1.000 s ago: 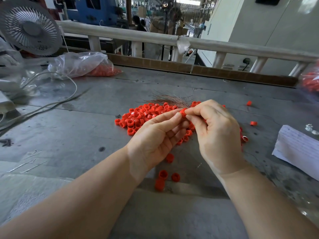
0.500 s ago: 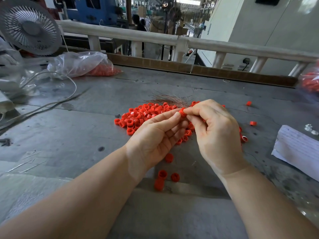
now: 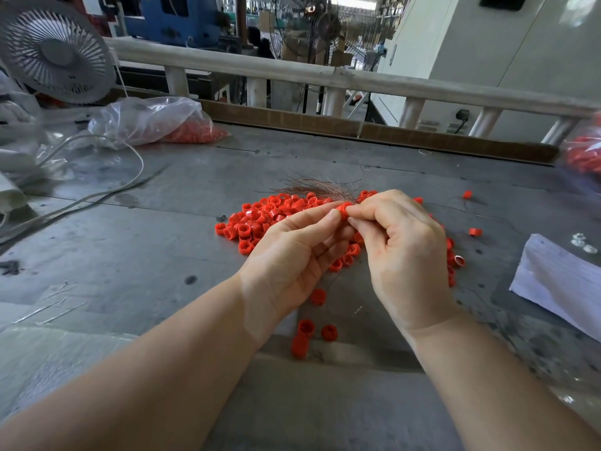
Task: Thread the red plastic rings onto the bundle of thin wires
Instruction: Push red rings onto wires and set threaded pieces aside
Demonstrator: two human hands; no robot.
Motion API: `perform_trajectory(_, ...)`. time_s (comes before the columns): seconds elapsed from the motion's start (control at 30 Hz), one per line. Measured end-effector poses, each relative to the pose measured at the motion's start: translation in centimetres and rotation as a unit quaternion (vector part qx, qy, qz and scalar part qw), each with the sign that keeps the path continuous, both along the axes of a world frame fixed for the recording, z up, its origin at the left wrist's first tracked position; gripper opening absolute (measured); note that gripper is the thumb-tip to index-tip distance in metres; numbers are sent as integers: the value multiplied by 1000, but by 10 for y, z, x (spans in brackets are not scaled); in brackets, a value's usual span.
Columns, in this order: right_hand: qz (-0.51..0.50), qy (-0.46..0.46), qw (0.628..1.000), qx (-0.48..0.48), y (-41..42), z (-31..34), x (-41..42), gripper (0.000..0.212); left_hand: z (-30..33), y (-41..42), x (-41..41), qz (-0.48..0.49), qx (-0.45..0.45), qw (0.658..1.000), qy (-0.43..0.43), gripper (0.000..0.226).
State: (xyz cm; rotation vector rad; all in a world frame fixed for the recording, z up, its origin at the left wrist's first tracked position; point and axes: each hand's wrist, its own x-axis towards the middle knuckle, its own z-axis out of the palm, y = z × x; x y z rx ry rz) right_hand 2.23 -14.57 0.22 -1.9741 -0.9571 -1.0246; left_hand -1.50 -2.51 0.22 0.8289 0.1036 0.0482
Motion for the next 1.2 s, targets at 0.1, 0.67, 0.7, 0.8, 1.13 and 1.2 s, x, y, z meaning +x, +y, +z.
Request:
perform_trajectory(0.1,0,0,1000,16,2,-2,1,6,1,-1,0,2,8,1000,-6,16)
perform_trajectory(0.67,69,146,983,90,2,-1,2,5,-1,-2,2,47,42,997,-39,16)
perform_trajectory(0.7,77,168,977,104,2,-1,2,5,-2,-2,2,46,46,997,-44,16)
perform_trajectory(0.8,97,248,952,152,1,2,3,6,-2,-3,2,44,49,996,-52,16)
perform_trajectory(1.13,99,258,949,153,0,5,3,11,0,-4,2,44,63,995,-62,20)
perform_trajectory(1.2,95,247,953,145,0,5,2,12,0,-4,1,43,62,995,-61,18)
